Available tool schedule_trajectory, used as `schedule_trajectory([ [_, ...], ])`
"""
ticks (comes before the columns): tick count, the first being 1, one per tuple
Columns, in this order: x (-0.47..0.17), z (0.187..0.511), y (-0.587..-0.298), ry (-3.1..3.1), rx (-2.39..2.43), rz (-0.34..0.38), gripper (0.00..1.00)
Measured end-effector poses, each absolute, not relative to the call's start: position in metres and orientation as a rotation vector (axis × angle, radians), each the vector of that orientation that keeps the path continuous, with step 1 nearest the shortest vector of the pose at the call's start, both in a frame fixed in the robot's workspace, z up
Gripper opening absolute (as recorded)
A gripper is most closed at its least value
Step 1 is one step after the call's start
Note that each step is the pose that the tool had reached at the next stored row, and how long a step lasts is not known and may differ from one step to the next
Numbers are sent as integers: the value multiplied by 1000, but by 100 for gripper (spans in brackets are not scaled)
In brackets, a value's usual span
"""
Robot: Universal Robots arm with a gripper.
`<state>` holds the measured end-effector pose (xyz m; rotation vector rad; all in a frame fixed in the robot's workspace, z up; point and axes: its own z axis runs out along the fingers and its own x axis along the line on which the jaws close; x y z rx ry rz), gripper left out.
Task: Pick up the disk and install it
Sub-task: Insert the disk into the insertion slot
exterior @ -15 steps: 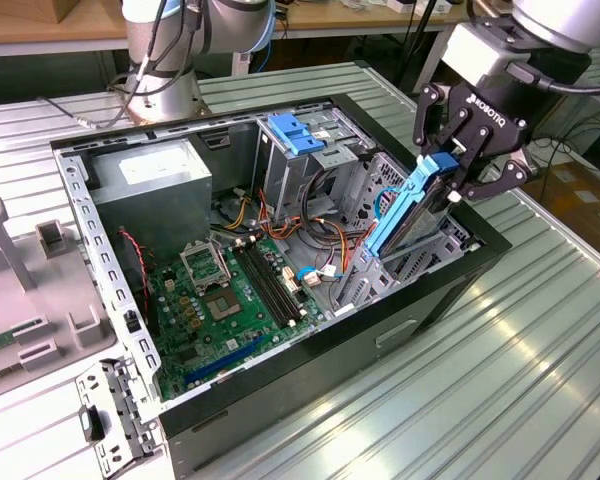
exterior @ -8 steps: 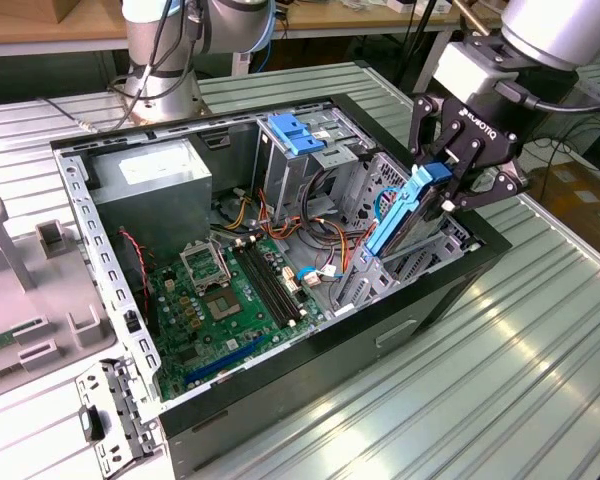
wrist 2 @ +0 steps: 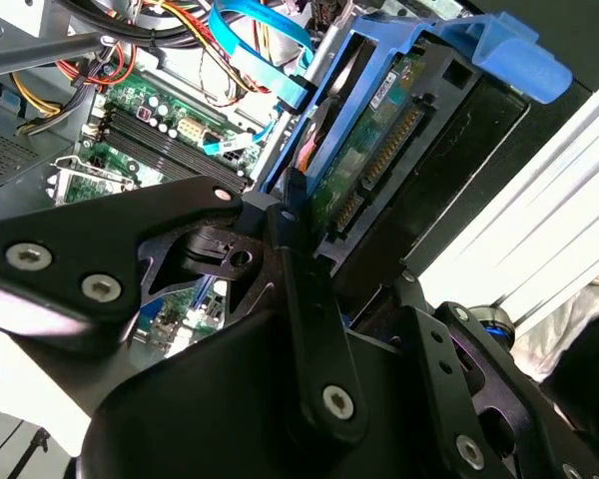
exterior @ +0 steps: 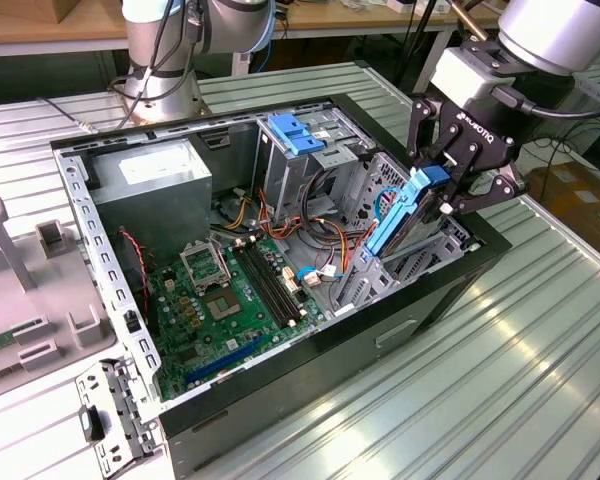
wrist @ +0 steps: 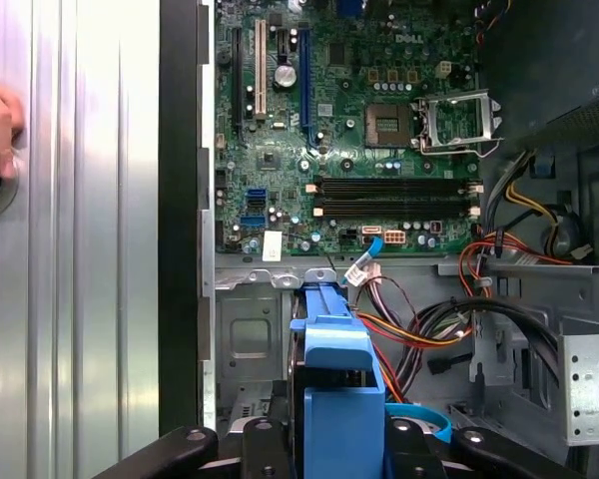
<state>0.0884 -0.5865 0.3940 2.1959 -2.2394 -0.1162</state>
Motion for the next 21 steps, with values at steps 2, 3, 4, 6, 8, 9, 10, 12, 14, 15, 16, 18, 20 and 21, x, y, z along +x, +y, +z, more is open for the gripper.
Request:
schedule_trajectory([
  [2, 88, 394, -587, -2239, 2196, -116, 37],
  [3, 88, 394, -587, -2239, 2196, -116, 44],
  [4, 88, 394, -586, -2239, 2196, -116, 44],
  [6, 88, 394, -587, -2239, 2196, -116, 44],
  [8, 88, 394, -587, -2239, 2196, -116, 43],
  [9, 88, 394, -587, -2239, 2196, -116, 36],
  [10, 88, 394, -587, -2240, 2196, -117, 29],
  [12, 88, 394, -587, -2240, 2196, -117, 18],
  [14, 88, 394, -587, -2240, 2196, -117, 11],
  [15, 88, 394, -587, -2240, 2196, -117, 11],
  [16, 88, 394, -587, -2240, 2196, -117, 11],
  [18, 88, 394, -587, -2240, 2196, -117, 11],
  [20, 88, 394, -587, -2240, 2196, -117, 11],
  [21, 88, 394, -587, -2240, 2196, -117, 11],
])
